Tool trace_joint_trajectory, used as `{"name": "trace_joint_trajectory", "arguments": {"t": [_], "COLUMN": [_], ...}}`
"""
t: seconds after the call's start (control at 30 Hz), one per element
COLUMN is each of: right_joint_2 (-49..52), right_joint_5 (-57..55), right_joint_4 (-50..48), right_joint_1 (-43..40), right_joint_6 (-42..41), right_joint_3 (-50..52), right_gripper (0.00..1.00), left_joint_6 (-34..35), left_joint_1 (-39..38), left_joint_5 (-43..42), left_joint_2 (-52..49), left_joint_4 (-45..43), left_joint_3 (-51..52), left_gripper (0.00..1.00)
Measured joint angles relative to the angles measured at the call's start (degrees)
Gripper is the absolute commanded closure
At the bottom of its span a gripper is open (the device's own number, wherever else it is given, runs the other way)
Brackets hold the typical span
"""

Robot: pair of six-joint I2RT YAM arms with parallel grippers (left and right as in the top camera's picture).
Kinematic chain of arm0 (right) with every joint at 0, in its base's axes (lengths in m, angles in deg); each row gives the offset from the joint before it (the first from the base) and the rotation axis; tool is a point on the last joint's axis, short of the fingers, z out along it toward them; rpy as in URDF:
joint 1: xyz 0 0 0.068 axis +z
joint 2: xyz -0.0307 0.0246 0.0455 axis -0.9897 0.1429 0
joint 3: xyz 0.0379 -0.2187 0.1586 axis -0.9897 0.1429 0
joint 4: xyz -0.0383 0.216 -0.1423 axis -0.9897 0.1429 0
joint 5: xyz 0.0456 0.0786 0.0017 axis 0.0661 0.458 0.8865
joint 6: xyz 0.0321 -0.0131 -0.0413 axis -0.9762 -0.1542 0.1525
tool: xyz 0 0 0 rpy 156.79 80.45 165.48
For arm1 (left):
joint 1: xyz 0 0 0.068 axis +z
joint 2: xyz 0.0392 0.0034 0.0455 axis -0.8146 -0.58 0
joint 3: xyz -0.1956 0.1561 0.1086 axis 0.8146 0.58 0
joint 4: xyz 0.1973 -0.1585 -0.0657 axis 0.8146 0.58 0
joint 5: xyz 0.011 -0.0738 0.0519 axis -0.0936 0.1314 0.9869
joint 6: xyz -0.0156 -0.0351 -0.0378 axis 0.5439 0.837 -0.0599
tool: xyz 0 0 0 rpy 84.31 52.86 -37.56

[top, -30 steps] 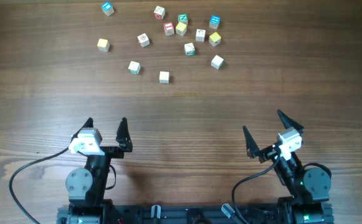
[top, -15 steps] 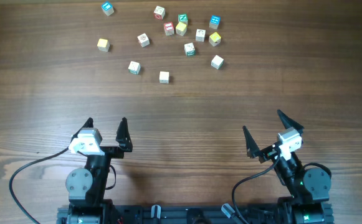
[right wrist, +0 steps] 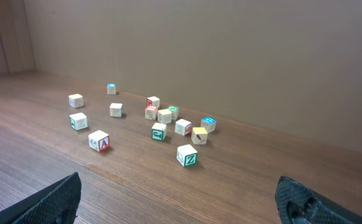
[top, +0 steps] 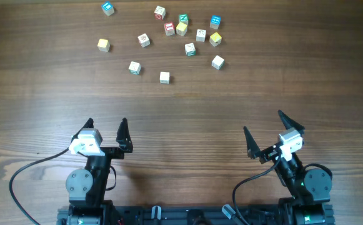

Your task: Form a circle

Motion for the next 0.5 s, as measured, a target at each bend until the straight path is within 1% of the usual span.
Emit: {"name": "trace_joint_trajectory", "arguments": {"t": [0.23, 0.37, 0.5], "right_joint_2": [0.02, 0.00, 0.02], "right_joint_5": [0.00, 0.00, -0.02], "right_joint_4": [0.00, 0.02, 0.04], "right_joint_1": [0.00, 0.00, 0.00], "right_joint_6": [0.00, 0.00, 0.00], "right_joint_3": [0.00, 0.00, 0.00], "right_gripper": [0.00, 0.00, 0.00], "left_joint_6": [0.00, -0.02, -0.02], "left_joint_1": [0.00, 0.00, 0.00], "left_joint_5": [-0.02, 0.85, 1.29], "left_joint_2": [0.00, 0.02, 0.02], "left_joint_4": [0.00, -2.27, -0.92], "left_joint_3": [0.00, 0.02, 0.02], "left_gripper": [0.00, 0.00, 0.00]}}
